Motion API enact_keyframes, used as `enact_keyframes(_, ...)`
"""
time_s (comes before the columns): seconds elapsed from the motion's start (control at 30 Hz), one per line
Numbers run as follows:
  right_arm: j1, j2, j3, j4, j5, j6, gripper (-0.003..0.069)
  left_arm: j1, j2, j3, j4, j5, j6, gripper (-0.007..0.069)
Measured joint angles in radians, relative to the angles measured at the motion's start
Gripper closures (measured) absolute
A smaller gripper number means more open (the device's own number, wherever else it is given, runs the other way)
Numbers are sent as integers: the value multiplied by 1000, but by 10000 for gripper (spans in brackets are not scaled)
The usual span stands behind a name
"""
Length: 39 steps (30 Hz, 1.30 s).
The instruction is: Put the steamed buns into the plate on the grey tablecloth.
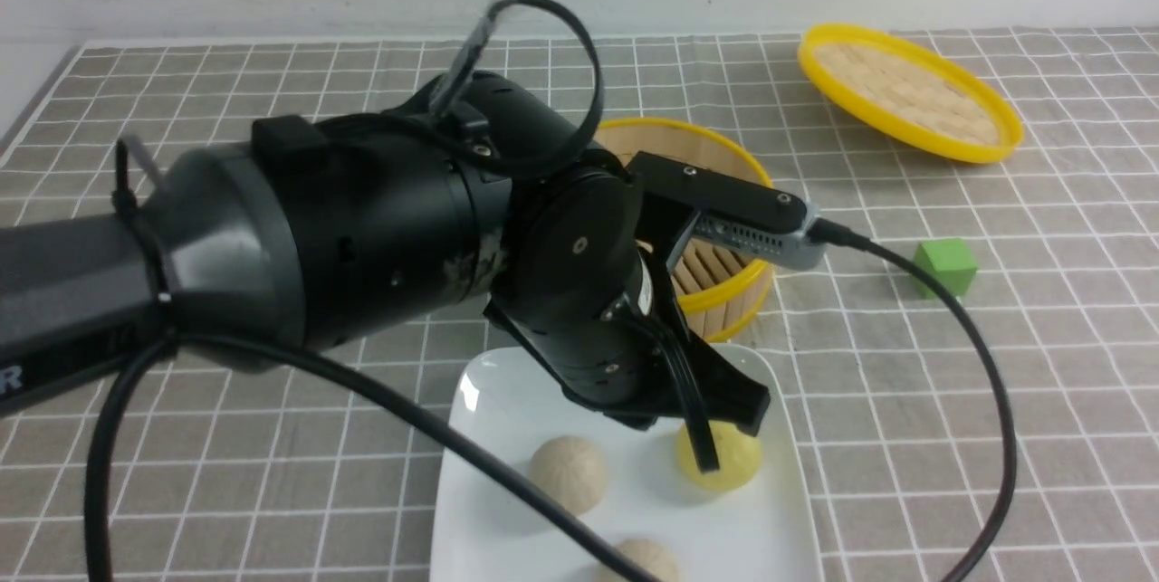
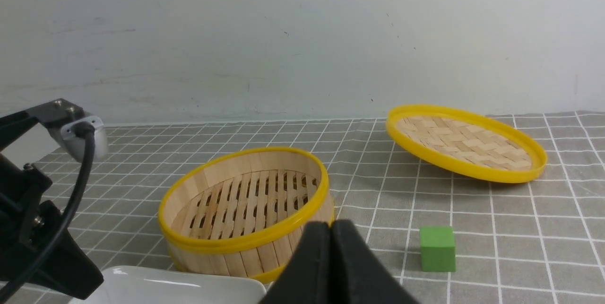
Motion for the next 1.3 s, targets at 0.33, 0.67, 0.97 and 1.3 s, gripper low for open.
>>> enact_keyframes(0.33, -69, -47, 192, -12, -77, 0, 650, -1, -1, -4, -28, 42, -50, 608)
enact_keyframes(0.67, -235, -61, 352, -59, 21, 0, 645, -2, -49, -131, 82, 214, -52, 606)
enact_keyframes(0.97, -239, -61, 354, -59, 14, 0, 635, -2, -308, -126, 270, 426, -57, 605)
enact_keyframes(1.3, -239, -61, 354, -59, 14, 0, 626, -2, -740, 381, 262, 52, -281, 605)
